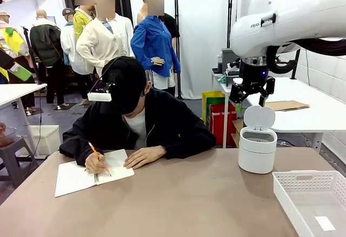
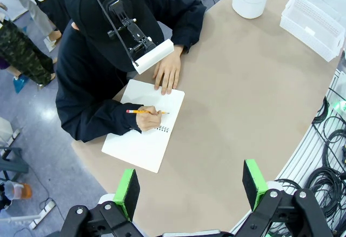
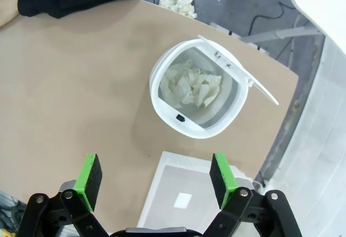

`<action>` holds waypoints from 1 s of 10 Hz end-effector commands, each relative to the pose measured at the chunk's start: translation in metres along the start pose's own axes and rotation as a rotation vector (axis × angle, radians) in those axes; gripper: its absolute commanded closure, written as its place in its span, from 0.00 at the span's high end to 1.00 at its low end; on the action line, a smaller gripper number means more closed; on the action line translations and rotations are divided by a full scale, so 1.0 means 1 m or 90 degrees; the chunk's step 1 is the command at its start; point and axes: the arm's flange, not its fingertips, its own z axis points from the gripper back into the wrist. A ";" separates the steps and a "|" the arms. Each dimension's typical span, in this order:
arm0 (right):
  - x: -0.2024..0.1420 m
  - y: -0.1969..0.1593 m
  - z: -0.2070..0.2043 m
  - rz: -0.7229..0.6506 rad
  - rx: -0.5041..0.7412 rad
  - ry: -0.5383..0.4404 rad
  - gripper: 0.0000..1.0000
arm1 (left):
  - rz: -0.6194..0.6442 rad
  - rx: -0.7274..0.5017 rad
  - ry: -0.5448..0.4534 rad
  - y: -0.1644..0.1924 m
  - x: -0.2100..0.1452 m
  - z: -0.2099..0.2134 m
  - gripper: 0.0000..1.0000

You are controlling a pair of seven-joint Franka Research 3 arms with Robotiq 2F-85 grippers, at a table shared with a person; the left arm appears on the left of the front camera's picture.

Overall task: Sort the paper based on its condition.
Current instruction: If a person hands you a paper, place it in the Organizing basket , and if it's crumpled, put it in the Trash can.

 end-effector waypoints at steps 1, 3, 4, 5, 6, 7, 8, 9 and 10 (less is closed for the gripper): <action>0.004 0.003 0.003 -0.011 -0.010 -0.003 1.00 | 0.002 0.005 0.002 0.001 0.000 0.001 1.00; 0.004 0.003 0.003 -0.011 -0.010 -0.003 1.00 | 0.002 0.005 0.002 0.001 0.000 0.001 1.00; 0.001 0.001 0.001 0.001 0.000 -0.002 1.00 | 0.002 0.005 0.002 0.001 0.000 0.001 1.00; -0.030 0.025 0.025 0.052 0.058 -0.058 1.00 | 0.002 0.005 0.002 0.001 0.000 0.001 1.00; -0.054 0.048 0.046 0.110 0.108 -0.089 1.00 | 0.002 0.005 0.002 0.001 0.000 0.001 1.00; -0.065 0.068 0.056 0.154 0.139 -0.105 1.00 | 0.002 0.005 0.002 0.001 0.000 0.001 1.00; -0.073 0.085 0.068 0.190 0.174 -0.123 1.00 | 0.002 0.005 0.002 0.001 0.000 0.001 1.00; -0.079 0.097 0.082 0.219 0.215 -0.151 1.00 | 0.002 0.005 0.002 0.001 0.000 0.001 1.00; -0.086 0.110 0.098 0.239 0.241 -0.187 1.00 | 0.002 0.005 0.002 0.001 0.000 0.001 1.00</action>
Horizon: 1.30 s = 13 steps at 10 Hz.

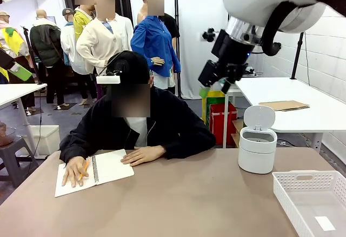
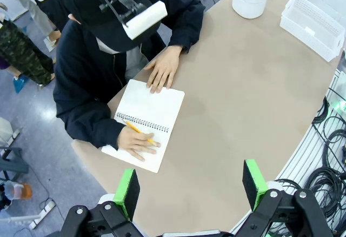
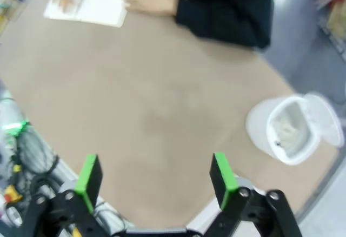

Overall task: Sort the paper based on its condition.
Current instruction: If a person hands you a paper, place it in the Organizing basket , and if it's crumpled, put it in the Trash can.

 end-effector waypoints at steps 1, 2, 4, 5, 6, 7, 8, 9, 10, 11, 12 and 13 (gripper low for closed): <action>-0.007 0.002 0.007 0.046 0.050 -0.066 1.00 | 0.002 0.005 0.002 0.001 0.000 0.001 1.00; -0.002 0.009 0.015 0.072 0.074 -0.105 1.00 | 0.002 0.005 0.002 0.001 0.000 0.001 1.00; 0.014 0.015 0.033 0.106 0.064 -0.128 1.00 | 0.002 0.005 0.002 0.001 0.000 0.001 1.00; 0.023 0.017 0.041 0.113 0.052 -0.139 1.00 | 0.002 0.005 0.002 0.001 0.000 0.001 1.00; 0.032 0.016 0.048 0.124 0.044 -0.143 1.00 | 0.002 0.005 0.002 0.001 0.000 0.001 1.00; 0.041 0.012 0.051 0.134 0.053 -0.139 1.00 | 0.002 0.005 0.002 0.001 0.000 0.001 1.00; 0.046 0.009 0.052 0.139 0.053 -0.141 1.00 | 0.002 0.005 0.002 0.001 0.000 0.001 1.00; 0.049 0.007 0.052 0.137 0.048 -0.144 1.00 | 0.002 0.005 0.002 0.001 0.000 0.001 1.00; 0.051 0.004 0.047 0.134 0.041 -0.140 1.00 | 0.002 0.005 0.002 0.001 0.000 0.001 1.00; 0.045 0.015 0.054 0.120 0.049 -0.147 1.00 | 0.002 0.005 0.002 0.001 0.000 0.001 1.00; 0.045 0.015 0.054 0.120 0.049 -0.147 1.00 | 0.002 0.005 0.002 0.001 0.000 0.001 1.00; 0.045 0.015 0.054 0.120 0.049 -0.147 1.00 | 0.002 0.005 0.002 0.001 0.000 0.001 1.00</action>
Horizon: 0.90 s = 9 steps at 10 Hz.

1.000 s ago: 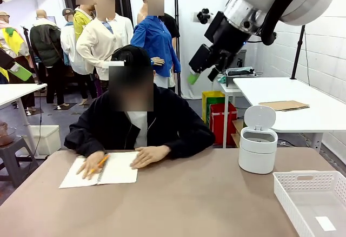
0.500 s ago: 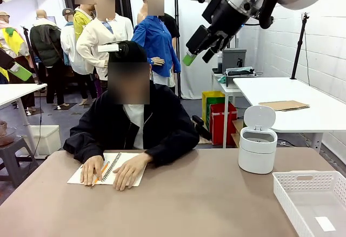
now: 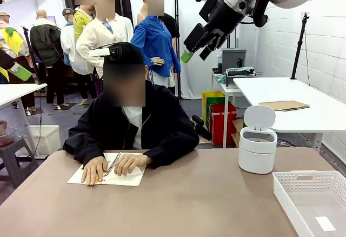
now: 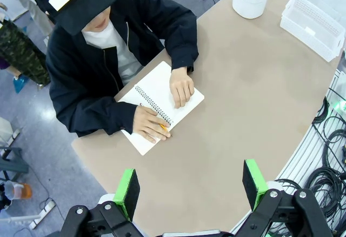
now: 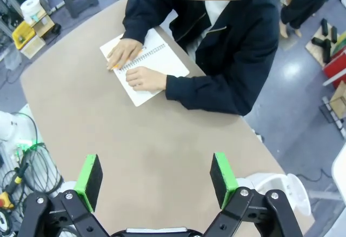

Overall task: Sort the paper based on its condition.
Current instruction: If a person hands you a paper, place it in the Organizing basket , and if it's crumpled, put it in the Trash can.

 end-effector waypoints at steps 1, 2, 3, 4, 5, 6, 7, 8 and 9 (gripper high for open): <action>-0.004 0.002 0.002 -0.002 0.000 0.001 1.00 | 0.002 0.005 0.002 0.001 0.000 0.001 1.00; -0.004 0.002 0.002 -0.002 0.000 0.001 1.00 | 0.002 0.005 0.002 0.001 0.000 0.001 1.00; -0.004 0.002 0.002 -0.002 0.000 0.001 1.00 | 0.002 0.005 0.002 0.001 0.000 0.001 1.00; -0.004 0.002 0.002 -0.002 0.000 0.001 1.00 | 0.002 0.005 0.002 0.001 0.000 0.001 1.00; -0.004 0.002 0.002 -0.002 0.000 0.001 1.00 | 0.002 0.005 0.002 0.001 0.000 0.001 1.00; -0.004 0.002 0.002 -0.002 0.000 0.001 1.00 | 0.002 0.005 0.002 0.001 0.000 0.001 1.00; -0.004 0.002 0.002 -0.002 0.000 0.001 1.00 | 0.002 0.005 0.002 0.001 0.000 0.001 1.00; -0.004 0.002 0.002 -0.002 0.000 0.001 1.00 | 0.002 0.005 0.002 0.001 0.000 0.001 1.00; -0.004 0.002 0.002 -0.002 0.000 0.001 1.00 | 0.002 0.005 0.002 0.001 0.000 0.001 1.00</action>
